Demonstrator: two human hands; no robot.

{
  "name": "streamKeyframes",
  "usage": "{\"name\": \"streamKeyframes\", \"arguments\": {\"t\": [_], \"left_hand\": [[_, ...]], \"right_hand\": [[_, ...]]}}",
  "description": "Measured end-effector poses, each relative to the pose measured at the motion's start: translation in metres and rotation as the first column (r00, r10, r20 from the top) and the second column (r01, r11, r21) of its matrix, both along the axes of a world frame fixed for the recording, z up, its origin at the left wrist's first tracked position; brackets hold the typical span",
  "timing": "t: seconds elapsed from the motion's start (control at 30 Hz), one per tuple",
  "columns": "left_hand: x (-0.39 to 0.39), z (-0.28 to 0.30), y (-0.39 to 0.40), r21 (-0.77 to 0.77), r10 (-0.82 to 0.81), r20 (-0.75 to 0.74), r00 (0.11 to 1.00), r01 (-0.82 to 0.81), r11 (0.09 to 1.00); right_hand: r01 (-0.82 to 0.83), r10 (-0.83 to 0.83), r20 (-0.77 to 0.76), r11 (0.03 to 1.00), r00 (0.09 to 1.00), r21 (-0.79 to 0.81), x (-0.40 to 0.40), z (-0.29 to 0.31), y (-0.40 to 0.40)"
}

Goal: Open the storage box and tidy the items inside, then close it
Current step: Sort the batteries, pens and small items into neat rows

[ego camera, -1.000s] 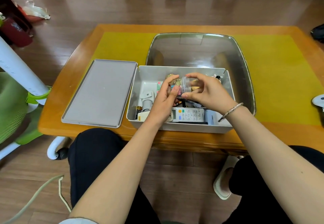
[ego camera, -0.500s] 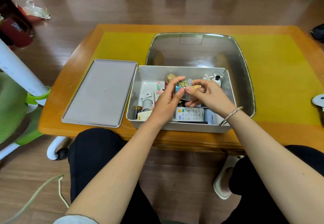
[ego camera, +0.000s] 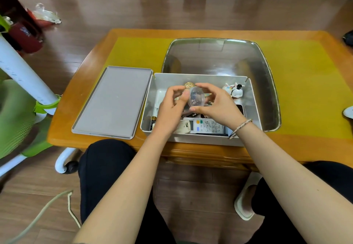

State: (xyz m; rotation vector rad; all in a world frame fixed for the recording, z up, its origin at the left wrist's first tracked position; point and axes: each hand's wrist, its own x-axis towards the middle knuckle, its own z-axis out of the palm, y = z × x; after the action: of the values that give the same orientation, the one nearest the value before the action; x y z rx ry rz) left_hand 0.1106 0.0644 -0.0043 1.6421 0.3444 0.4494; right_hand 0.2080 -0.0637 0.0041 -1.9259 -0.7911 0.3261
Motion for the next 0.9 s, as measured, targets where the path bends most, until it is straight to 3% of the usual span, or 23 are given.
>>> {"name": "streamKeyframes", "arguments": {"t": [0.1,0.2,0.3,0.5,0.7,0.9], "left_hand": [[0.002,0.003,0.014,-0.004,0.078,-0.070,0.994,-0.079,0.997],[0.001,0.005,0.030,-0.050,0.094,-0.095,0.991,-0.099,0.994],[-0.002,0.007,0.039,-0.038,0.016,-0.124,0.992,-0.021,0.999],[-0.009,0.010,0.042,-0.045,-0.031,-0.047,0.998,0.029,0.999],[-0.010,0.010,0.044,-0.186,-0.034,-0.142,0.989,0.008,0.983],[-0.010,0.008,0.046,-0.152,-0.045,-0.193,0.980,0.015,0.988]], "right_hand": [[-0.029,0.031,0.074,0.999,0.997,-0.036,-0.002,0.002,0.007],[-0.050,0.053,-0.084,0.998,0.995,0.039,0.001,0.006,0.013],[-0.090,0.097,-0.282,0.995,0.954,0.039,0.004,0.007,0.022],[-0.125,0.162,-0.416,0.986,0.895,0.114,0.010,-0.001,0.038],[-0.067,0.126,-0.416,0.986,0.901,0.154,0.013,-0.007,0.043],[-0.079,0.120,-0.322,0.987,0.939,0.137,0.012,-0.003,0.045]]}}
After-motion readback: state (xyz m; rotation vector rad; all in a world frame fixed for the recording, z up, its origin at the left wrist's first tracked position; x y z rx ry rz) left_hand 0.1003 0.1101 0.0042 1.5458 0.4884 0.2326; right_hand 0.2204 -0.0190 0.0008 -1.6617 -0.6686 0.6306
